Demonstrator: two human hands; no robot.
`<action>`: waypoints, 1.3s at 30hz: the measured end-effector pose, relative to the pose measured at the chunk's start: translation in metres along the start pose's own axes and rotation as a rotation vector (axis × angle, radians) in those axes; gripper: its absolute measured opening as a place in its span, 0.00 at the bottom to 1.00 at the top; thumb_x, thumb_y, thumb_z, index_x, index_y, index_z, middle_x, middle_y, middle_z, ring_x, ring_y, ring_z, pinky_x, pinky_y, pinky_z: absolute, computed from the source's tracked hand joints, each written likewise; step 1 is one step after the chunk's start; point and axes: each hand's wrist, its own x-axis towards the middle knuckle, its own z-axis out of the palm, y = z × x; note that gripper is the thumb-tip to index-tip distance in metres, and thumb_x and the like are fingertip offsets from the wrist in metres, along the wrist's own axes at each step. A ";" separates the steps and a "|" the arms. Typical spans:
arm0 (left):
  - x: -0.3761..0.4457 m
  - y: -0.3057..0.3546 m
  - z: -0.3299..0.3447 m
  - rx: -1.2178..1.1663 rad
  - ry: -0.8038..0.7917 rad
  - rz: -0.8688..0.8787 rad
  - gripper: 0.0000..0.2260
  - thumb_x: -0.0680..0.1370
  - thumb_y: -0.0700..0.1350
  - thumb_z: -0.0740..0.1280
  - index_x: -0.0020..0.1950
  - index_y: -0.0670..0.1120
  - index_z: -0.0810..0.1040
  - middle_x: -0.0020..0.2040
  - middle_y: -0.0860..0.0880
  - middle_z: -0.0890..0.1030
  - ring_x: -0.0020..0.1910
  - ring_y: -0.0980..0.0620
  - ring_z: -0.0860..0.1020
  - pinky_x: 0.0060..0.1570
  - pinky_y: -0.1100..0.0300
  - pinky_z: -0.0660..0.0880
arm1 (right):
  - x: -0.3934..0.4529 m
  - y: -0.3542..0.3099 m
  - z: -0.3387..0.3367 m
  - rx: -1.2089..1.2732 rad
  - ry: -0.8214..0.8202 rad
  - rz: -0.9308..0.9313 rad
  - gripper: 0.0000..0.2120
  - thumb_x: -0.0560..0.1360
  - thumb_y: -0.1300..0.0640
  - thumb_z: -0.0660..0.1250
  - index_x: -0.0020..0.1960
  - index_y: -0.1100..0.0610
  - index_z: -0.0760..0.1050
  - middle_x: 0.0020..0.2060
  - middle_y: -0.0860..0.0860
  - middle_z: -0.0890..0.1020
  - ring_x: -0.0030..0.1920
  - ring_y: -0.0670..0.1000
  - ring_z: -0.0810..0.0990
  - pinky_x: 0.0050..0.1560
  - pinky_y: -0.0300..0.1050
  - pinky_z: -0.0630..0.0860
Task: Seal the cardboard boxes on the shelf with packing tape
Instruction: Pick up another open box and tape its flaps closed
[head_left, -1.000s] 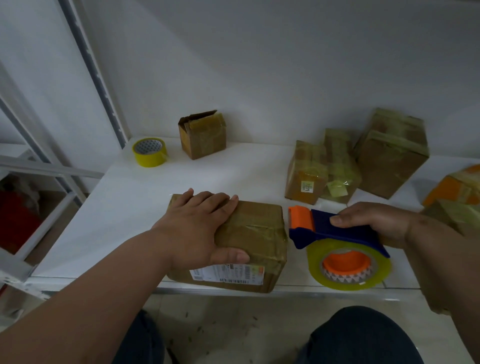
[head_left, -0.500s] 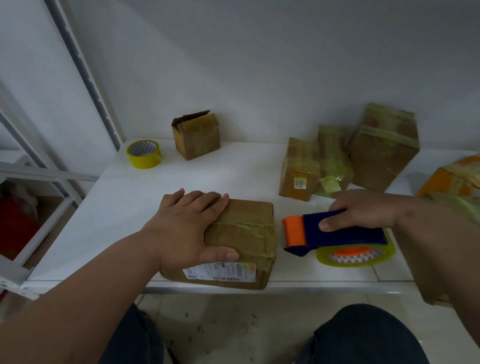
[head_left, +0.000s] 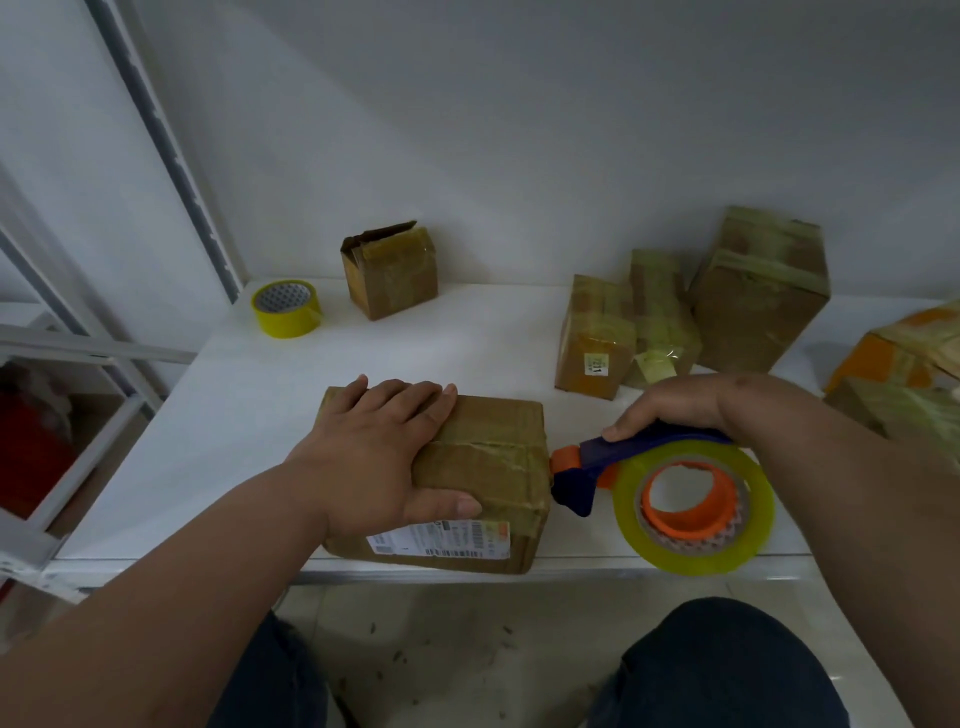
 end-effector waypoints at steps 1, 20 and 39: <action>0.000 0.000 0.000 -0.003 0.002 0.000 0.54 0.57 0.83 0.32 0.78 0.57 0.36 0.80 0.55 0.46 0.78 0.50 0.46 0.76 0.46 0.39 | 0.004 0.002 0.001 -0.005 0.008 0.018 0.12 0.75 0.50 0.68 0.46 0.59 0.82 0.33 0.53 0.84 0.29 0.50 0.81 0.33 0.39 0.76; -0.016 0.051 -0.041 -0.427 0.197 -0.099 0.37 0.72 0.75 0.42 0.78 0.61 0.52 0.78 0.62 0.52 0.77 0.56 0.52 0.76 0.44 0.47 | -0.091 0.050 0.042 -0.018 0.831 -0.665 0.34 0.59 0.21 0.59 0.40 0.50 0.79 0.33 0.51 0.81 0.30 0.48 0.79 0.28 0.34 0.69; -0.041 0.070 -0.054 -2.087 0.010 -0.036 0.03 0.70 0.44 0.69 0.38 0.46 0.82 0.40 0.47 0.82 0.40 0.50 0.79 0.49 0.54 0.77 | -0.131 0.024 0.086 0.092 0.668 -0.878 0.27 0.62 0.23 0.63 0.48 0.42 0.79 0.40 0.48 0.84 0.35 0.46 0.82 0.32 0.49 0.78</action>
